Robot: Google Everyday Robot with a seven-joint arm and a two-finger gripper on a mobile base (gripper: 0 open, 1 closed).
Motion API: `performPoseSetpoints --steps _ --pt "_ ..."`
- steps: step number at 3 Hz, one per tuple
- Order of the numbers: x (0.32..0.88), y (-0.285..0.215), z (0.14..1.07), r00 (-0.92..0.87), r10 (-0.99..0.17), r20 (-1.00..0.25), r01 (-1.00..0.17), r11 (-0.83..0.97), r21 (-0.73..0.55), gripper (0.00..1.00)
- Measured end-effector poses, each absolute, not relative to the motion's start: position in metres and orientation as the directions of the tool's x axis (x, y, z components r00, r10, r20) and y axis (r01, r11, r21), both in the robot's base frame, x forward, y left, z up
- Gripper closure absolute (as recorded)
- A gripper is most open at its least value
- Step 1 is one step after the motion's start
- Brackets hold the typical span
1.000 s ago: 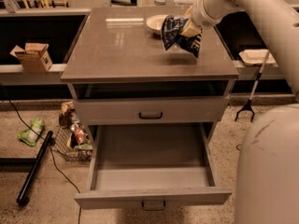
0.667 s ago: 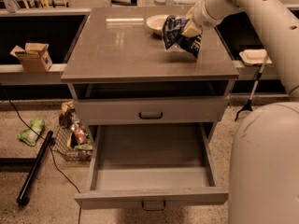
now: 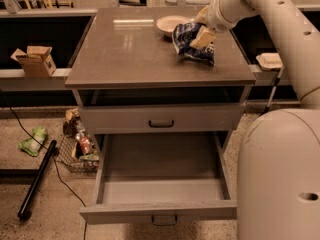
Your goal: Pick blue chip bag from middle drawer and place on counter
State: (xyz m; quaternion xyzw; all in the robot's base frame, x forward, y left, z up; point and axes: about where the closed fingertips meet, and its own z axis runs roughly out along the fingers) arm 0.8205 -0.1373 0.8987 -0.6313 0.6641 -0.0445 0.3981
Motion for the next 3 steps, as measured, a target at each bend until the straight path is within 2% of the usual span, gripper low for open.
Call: performPoseSetpoints --steps 1,3 --pt "0.824 -0.137 0.894 0.113 -0.873 -0.475 -0.808 0.198 -0.556 0.00" --pt "0.810 -0.156 0.928 0.151 -0.849 -0.506 -0.762 0.226 -0.607 0.00"
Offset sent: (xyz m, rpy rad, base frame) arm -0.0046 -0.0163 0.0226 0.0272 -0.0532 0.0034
